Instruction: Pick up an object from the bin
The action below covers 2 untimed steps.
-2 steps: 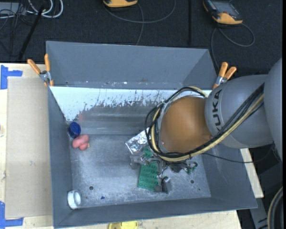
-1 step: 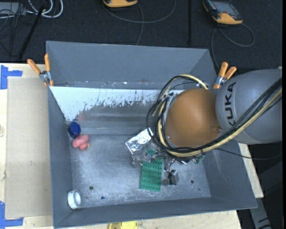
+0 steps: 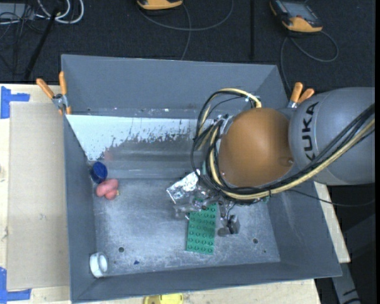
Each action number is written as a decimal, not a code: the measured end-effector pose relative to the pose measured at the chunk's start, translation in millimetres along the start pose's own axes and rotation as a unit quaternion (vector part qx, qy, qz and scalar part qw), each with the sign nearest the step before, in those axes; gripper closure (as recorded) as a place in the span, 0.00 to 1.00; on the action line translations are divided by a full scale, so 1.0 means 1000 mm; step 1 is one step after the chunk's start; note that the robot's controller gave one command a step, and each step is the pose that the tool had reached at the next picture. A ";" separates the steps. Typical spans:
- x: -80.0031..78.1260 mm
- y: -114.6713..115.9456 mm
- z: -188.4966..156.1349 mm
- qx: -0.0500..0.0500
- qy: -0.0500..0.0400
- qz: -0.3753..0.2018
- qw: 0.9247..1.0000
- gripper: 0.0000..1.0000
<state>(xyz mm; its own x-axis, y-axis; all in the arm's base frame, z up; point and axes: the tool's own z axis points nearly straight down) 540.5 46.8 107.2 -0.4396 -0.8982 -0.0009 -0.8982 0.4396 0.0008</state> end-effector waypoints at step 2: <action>-0.011 0.002 0.039 -0.003 0.001 -0.143 0.990 0.00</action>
Offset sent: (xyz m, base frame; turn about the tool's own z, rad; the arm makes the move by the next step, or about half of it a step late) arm 0.0045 0.0090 -0.0372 -0.2959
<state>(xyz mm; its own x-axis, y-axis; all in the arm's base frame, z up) 543.7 57.1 68.4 -0.1675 -0.9859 0.0007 -0.9858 0.1675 0.0071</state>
